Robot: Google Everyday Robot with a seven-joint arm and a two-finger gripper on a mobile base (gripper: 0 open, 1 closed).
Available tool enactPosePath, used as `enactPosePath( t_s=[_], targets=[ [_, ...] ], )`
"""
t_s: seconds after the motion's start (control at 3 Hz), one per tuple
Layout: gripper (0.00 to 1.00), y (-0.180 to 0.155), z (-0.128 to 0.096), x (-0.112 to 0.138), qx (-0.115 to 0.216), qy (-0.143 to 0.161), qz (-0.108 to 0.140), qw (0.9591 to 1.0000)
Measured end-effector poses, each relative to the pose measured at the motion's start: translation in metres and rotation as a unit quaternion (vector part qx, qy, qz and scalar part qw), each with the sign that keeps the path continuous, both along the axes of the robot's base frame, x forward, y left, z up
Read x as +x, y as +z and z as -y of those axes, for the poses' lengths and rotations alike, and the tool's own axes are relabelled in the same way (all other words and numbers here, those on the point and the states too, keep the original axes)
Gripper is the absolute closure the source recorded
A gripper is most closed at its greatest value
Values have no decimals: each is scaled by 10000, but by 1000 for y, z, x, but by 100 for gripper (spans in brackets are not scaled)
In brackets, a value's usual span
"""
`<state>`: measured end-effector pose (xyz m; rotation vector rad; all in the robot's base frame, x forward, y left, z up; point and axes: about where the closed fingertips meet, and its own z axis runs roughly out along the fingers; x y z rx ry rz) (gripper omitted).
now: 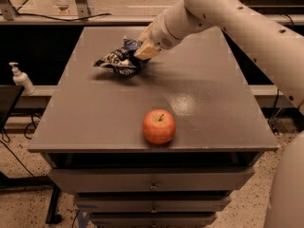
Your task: Move blue chip bag near apple
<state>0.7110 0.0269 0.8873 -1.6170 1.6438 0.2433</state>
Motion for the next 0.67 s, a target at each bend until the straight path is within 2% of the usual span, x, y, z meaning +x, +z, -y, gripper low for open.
enactPosePath(
  t_s=[0.33, 0.67],
  targets=[
    [88, 6, 16, -25, 241, -305, -108, 9992],
    [100, 15, 32, -45, 375, -559, -81, 9977]
  ],
)
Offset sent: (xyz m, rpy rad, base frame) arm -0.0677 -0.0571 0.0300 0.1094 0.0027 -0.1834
